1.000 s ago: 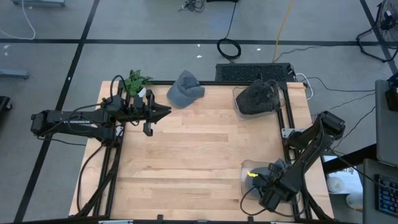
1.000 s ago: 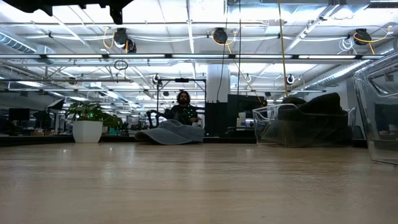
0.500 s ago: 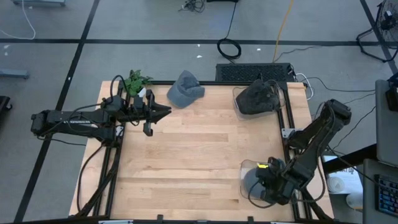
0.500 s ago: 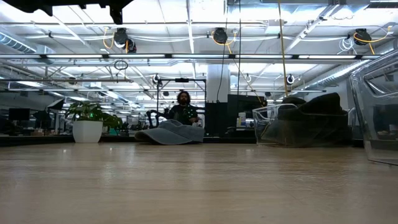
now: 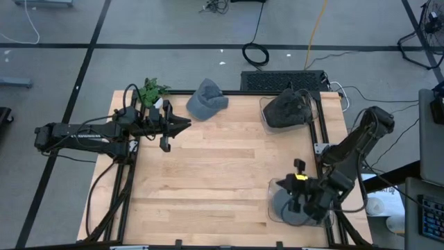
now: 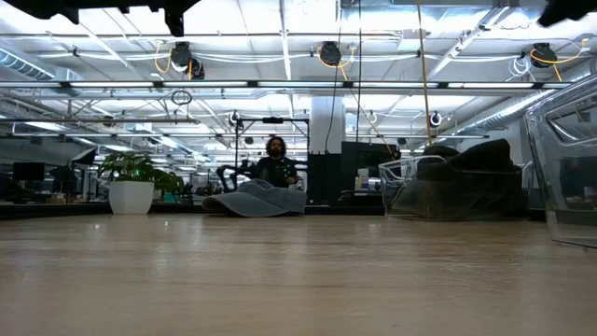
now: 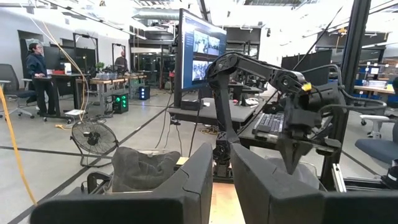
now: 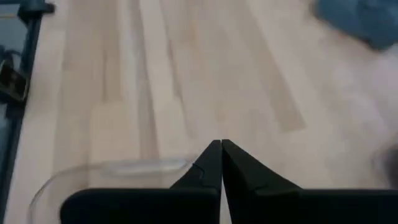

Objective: Pick & Place hat
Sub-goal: Put the gray cap into the bottom transparent bin

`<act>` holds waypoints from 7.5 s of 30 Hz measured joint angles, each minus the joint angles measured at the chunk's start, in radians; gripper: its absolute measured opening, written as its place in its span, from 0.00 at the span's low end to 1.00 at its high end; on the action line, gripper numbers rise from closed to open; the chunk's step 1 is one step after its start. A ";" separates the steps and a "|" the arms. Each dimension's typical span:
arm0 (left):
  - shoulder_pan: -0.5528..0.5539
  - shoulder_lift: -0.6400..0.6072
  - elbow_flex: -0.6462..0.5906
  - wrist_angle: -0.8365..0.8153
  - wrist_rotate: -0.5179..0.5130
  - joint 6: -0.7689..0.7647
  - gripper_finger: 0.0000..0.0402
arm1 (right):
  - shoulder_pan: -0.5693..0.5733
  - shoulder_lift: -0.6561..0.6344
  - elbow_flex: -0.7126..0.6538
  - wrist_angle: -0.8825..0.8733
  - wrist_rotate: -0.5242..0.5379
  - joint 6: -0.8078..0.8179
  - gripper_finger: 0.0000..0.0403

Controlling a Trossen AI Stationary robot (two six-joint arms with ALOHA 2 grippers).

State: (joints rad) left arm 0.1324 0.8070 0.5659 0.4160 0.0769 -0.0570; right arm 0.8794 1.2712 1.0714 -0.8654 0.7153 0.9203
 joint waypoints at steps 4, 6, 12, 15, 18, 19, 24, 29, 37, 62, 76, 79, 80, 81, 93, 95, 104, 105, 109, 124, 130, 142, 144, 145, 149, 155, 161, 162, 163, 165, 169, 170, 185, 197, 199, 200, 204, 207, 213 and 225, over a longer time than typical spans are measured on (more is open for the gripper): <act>0.000 0.000 0.000 0.000 0.000 0.000 0.17 | -0.074 -0.018 -0.028 0.143 -0.029 -0.167 0.00; 0.000 0.000 0.000 0.000 0.000 0.000 0.17 | -0.120 -0.027 -0.064 0.262 -0.080 -0.295 0.00; 0.000 0.000 0.000 0.000 0.000 0.000 0.17 | -0.283 -0.101 -0.193 0.612 -0.270 -0.646 0.00; 0.000 0.000 0.000 0.000 0.000 0.000 0.17 | -0.372 -0.168 -0.251 0.695 -0.322 -0.798 0.00; 0.000 0.000 0.000 0.000 0.000 0.000 0.17 | -0.467 -0.238 -0.291 0.751 -0.366 -0.925 0.00; 0.000 0.000 0.000 0.000 0.000 0.000 0.17 | -0.502 -0.258 -0.302 0.776 -0.398 -0.958 0.00; 0.000 0.000 0.000 0.000 0.000 0.000 0.17 | -0.673 -0.340 -0.382 0.896 -0.591 -1.082 0.00; 0.000 0.000 0.000 0.020 0.000 0.000 0.17 | -0.824 -0.421 -0.464 0.976 -0.736 -1.127 0.00; -0.002 0.000 0.000 0.052 0.001 -0.094 0.17 | -0.928 -0.507 -0.621 1.093 -0.770 -1.124 0.00; 0.344 0.534 0.506 -0.947 -0.317 -0.407 0.58 | -0.941 -0.546 -0.675 1.230 -0.773 -1.089 0.00; 0.497 1.049 0.916 -1.035 -0.183 -0.156 0.61 | -0.941 -0.546 -0.674 1.245 -0.774 -1.099 0.00; 0.504 1.099 0.922 -1.038 -0.256 -0.114 0.59 | -0.941 -0.546 -0.674 1.218 -0.776 -1.086 0.00; 0.508 1.109 0.922 -1.045 -0.285 -0.106 0.58 | -0.941 -0.546 -0.674 1.210 -0.783 -1.081 0.00; 0.511 1.118 0.922 -1.053 -0.308 -0.105 0.58 | -0.941 -0.546 -0.674 1.204 -0.799 -1.079 0.00; 0.541 1.150 0.923 -1.065 -0.333 -0.154 0.56 | -0.940 -0.546 -0.674 1.190 -0.877 -1.059 0.00; 0.543 1.150 0.923 -1.066 -0.339 -0.159 0.55 | -0.940 -0.546 -0.674 1.190 -0.877 -1.059 0.00; 0.546 1.150 0.923 -1.079 -0.219 -0.247 0.50 | -0.940 -0.546 -0.674 1.191 -0.876 -1.059 0.00; 0.547 1.150 0.923 -1.084 -0.202 -0.261 0.49 | -0.940 -0.545 -0.674 1.191 -0.876 -1.059 0.00; 0.547 1.151 0.923 -1.104 -0.204 -0.293 0.46 | -0.940 -0.545 -0.674 1.197 -0.875 -1.045 0.00; 0.549 1.153 0.898 -1.087 -0.278 -0.323 0.29 | -0.940 -0.546 -0.674 1.197 -0.876 -1.036 0.00; 0.560 1.207 0.898 -1.070 -0.225 -0.343 0.32 | -0.940 -0.546 -0.674 1.197 -0.876 -1.036 0.00; 0.560 1.255 0.899 -1.069 -0.226 -0.317 0.32 | -0.940 -0.546 -0.674 1.196 -0.877 -1.036 0.00; 0.560 1.253 0.899 -1.073 -0.218 -0.295 0.19 | -0.940 -0.546 -0.674 1.197 -0.877 -1.036 0.00; 0.561 1.254 0.899 -1.076 -0.210 -0.288 0.11 | -0.940 -0.545 -0.674 1.196 -0.877 -1.036 0.00; 0.560 1.253 0.898 -1.083 -0.200 -0.263 0.03 | -0.940 -0.545 -0.674 1.196 -0.877 -1.036 0.00; 0.520 1.195 0.896 -1.121 -0.199 -0.209 0.01 | -0.940 -0.546 -0.674 1.193 -0.876 -1.036 0.00; 0.426 1.034 0.895 -1.169 -0.261 -0.152 0.01 | -0.940 -0.546 -0.674 1.194 -0.875 -1.036 0.00; 0.402 1.007 0.895 -1.176 -0.282 -0.144 0.01 | -0.940 -0.546 -0.674 1.195 -0.875 -1.033 0.00; 0.380 0.978 0.895 -1.178 -0.294 -0.137 0.00 | -0.940 -0.546 -0.674 1.195 -0.875 -1.028 0.00; 0.330 0.922 0.895 -1.180 -0.312 -0.136 0.00 | -0.940 -0.546 -0.674 1.195 -0.874 -1.021 0.00; 0.239 0.829 0.896 -1.174 -0.322 -0.141 0.00 | -0.940 -0.545 -0.674 1.196 -0.876 -1.029 0.00; 0.216 0.813 0.896 -1.173 -0.332 -0.149 0.00 | -0.940 -0.545 -0.674 1.196 -0.876 -1.031 0.00; -0.005 0.750 0.898 -1.100 -0.235 -0.262 0.00 | -0.785 -0.393 -0.695 1.321 -0.613 -1.276 0.04; -0.082 0.749 0.898 -1.019 -0.310 -0.203 0.00 | -0.865 -0.333 -0.695 1.513 -0.675 -0.808 0.33; -0.087 0.749 0.898 -1.011 -0.316 -0.184 0.00 | -0.890 -0.332 -0.695 1.521 -0.721 -0.717 0.40; -0.089 0.749 0.898 -1.002 -0.316 -0.174 0.00 | -0.902 -0.328 -0.695 1.529 -0.731 -0.672 0.44; -0.090 0.749 0.898 -0.980 -0.315 -0.138 0.00 | -0.936 -0.290 -0.692 1.579 -0.780 -0.529 0.58; -0.089 0.749 0.898 -0.971 -0.316 -0.118 0.00 | -0.953 -0.246 -0.665 1.605 -0.823 -0.474 0.65; -0.089 0.749 0.898 -0.937 -0.316 -0.090 0.00 | -0.958 -0.138 -0.578 1.641 -0.860 -0.451 0.68; -0.088 0.749 0.898 -0.937 -0.315 -0.083 0.00 | -0.956 -0.034 -0.443 1.787 -1.098 -0.357 0.63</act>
State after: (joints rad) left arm 0.0444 1.5558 1.4635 -0.5213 -0.2386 -0.1397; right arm -0.0769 1.2369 0.6285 0.9212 -0.3829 0.5632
